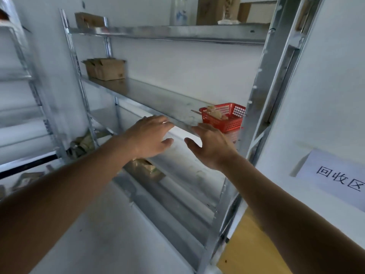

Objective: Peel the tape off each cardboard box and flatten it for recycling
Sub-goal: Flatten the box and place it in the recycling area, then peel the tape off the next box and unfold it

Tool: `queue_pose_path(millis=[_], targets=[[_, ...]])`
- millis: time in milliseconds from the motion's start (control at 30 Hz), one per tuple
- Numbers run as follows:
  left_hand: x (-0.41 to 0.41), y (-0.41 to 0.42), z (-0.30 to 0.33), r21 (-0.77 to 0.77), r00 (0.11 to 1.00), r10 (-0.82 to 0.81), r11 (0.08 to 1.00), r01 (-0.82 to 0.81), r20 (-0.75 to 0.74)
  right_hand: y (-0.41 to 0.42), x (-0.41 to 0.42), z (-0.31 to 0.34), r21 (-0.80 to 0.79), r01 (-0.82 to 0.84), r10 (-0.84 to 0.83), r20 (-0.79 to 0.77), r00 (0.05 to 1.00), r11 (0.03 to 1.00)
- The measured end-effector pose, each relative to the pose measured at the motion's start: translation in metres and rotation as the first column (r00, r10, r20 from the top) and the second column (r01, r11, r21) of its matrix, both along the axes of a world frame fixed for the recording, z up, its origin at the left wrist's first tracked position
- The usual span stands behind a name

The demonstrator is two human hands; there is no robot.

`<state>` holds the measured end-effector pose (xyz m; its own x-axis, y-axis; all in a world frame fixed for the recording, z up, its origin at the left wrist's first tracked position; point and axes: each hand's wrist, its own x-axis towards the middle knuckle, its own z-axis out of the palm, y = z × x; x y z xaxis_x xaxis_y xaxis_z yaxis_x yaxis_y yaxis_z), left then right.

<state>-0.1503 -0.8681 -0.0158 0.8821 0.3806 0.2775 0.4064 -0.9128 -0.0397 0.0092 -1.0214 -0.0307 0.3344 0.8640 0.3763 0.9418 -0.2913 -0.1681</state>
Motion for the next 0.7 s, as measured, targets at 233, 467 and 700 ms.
queue_pose_path(millis=[233, 467, 700], targets=[[-0.02, 0.117, 0.011, -0.016, 0.998, 0.068, 0.998, -0.067, 0.013, 0.125, -0.003, 0.008, 0.005, -0.063, 0.063, -0.011, 0.998, 0.998], [0.013, 0.252, 0.003, -0.049, 0.99, 0.131, 0.991, -0.128, 0.061, 0.264, 0.04, 0.015, 0.036, -0.159, 0.16, -0.023, 0.987, 0.987], [0.054, 0.388, 0.015, -0.075, 0.975, 0.195, 0.979, -0.187, 0.11, 0.421, 0.084, 0.022, 0.036, -0.253, 0.253, -0.001, 0.967, 0.967]])
